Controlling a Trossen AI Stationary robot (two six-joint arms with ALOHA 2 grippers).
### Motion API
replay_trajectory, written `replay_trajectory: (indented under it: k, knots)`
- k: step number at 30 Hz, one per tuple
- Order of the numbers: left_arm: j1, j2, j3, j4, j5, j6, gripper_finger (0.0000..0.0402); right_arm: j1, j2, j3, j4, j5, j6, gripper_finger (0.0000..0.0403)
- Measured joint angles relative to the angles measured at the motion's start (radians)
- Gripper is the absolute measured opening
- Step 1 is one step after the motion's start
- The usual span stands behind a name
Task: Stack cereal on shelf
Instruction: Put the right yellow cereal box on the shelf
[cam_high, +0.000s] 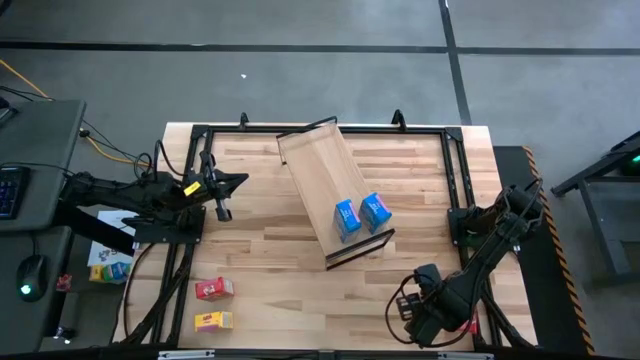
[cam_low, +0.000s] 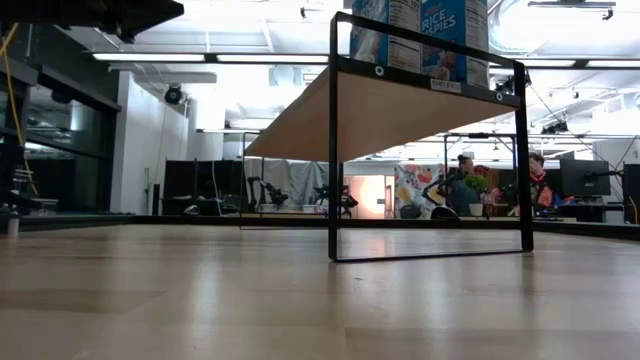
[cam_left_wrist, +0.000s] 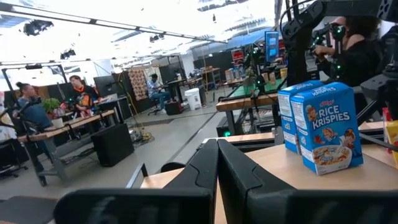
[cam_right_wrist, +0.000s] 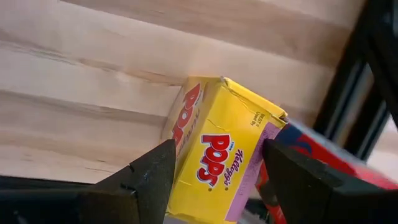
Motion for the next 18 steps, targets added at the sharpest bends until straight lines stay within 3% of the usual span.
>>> replay_trajectory:
  k: [6, 14, 18]
  knots:
    - [0.0, 0.0, 0.0, 0.003, 0.0, 0.004, 0.0001, -0.001, 0.001, -0.001, 0.001, 0.111, -0.093, 0.0236]
    - [0.0, 0.0, 0.0, 0.003, 0.0, 0.006, 0.0001, 0.0, 0.001, -0.001, 0.023, 0.057, -0.052, 0.0236]
    - [0.0, 0.0, 0.0, 0.003, 0.0, 0.013, 0.0001, 0.0, 0.001, -0.001, 0.055, 0.07, -0.141, 0.0236]
